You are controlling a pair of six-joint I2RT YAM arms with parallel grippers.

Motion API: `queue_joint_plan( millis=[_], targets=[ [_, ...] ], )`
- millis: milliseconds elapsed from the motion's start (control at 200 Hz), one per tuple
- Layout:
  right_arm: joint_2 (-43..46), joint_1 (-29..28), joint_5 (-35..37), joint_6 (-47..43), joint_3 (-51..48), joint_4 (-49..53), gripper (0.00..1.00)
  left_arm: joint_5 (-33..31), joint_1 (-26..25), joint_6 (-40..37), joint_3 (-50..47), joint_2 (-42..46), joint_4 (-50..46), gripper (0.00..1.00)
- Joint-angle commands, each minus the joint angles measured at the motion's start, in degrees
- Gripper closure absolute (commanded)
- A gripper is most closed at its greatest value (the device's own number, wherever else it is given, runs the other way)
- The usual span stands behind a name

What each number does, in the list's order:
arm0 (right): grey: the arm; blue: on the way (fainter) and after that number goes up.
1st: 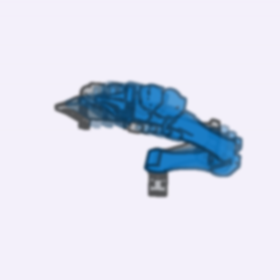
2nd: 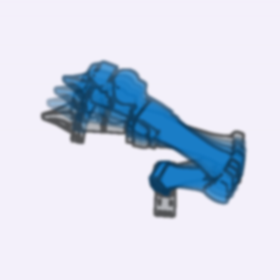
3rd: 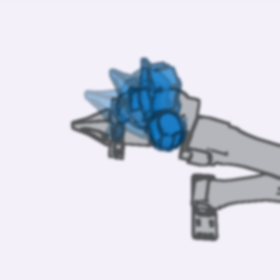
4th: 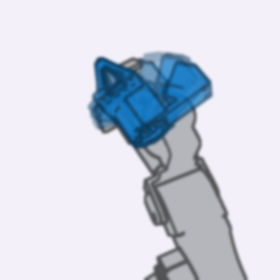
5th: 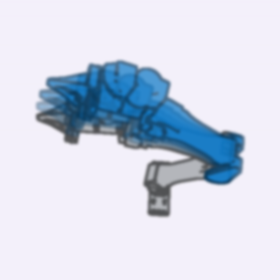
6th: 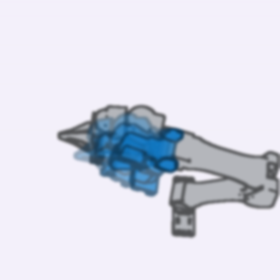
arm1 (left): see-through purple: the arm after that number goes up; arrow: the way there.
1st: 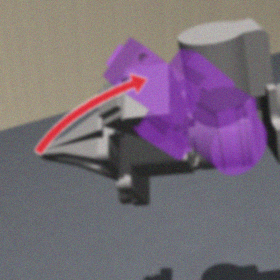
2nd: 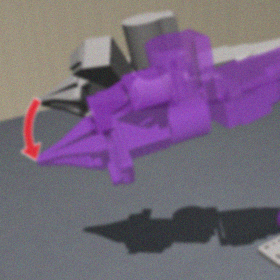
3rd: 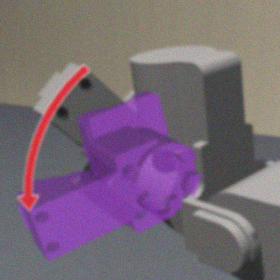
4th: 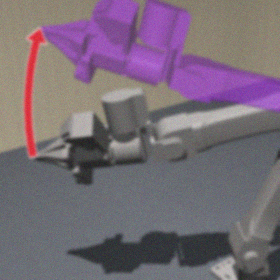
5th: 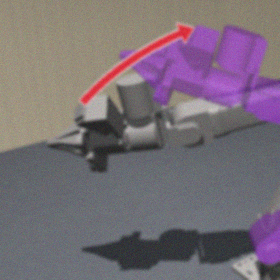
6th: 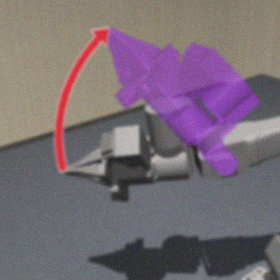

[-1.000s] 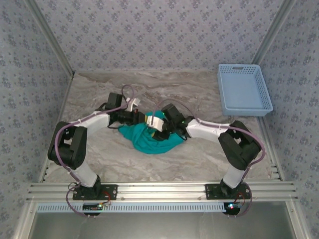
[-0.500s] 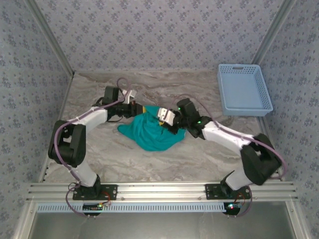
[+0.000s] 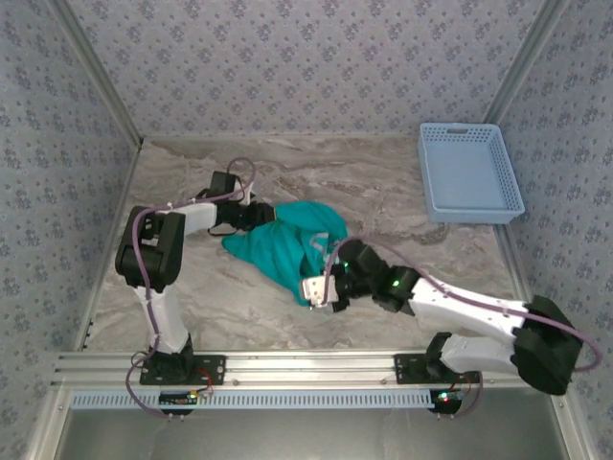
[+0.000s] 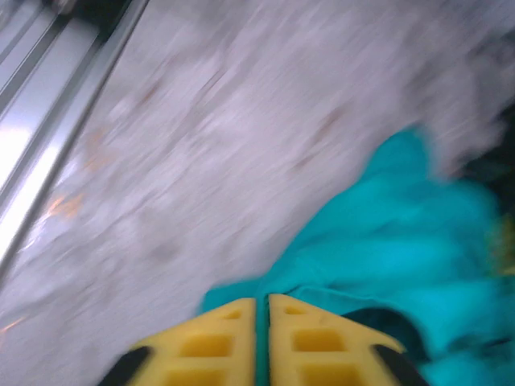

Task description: Fold the inside-out t-shirt

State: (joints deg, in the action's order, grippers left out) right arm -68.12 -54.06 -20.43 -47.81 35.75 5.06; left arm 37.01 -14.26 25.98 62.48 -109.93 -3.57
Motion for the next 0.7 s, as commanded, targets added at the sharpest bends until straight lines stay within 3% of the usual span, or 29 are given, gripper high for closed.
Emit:
queue_joint_plan(
  millis=[0,170,245,320,485,695],
  targets=[
    [-1.7,0.2,2.4,2.4,-1.5,4.1,0.72,0.7,-0.3,-1.9,-2.7,3.8,0.2,0.55],
    [1.6,6.9,-6.1,6.8,3.1,1.9,0.67,-4.8,-1.5,-8.0,-4.8,13.6,-11.6,0.51],
    [0.6,10.7,-7.3,10.5,5.8,-1.2,0.59,-7.6,-2.3,-8.6,-5.6,18.3,-15.6,0.50],
    [-2.5,13.0,-7.1,11.2,8.5,-1.5,0.58,-9.0,-2.8,-8.2,-6.6,22.5,-18.2,0.49],
    [-13.3,13.7,-3.1,8.6,14.4,3.5,0.58,-8.9,-6.4,-6.3,-8.0,28.3,-20.8,0.47],
    [-21.2,13.1,-1.9,9.1,13.0,-2.3,0.54,-5.7,-13.5,-2.5,-9.1,25.9,-17.7,0.47]
  ],
)
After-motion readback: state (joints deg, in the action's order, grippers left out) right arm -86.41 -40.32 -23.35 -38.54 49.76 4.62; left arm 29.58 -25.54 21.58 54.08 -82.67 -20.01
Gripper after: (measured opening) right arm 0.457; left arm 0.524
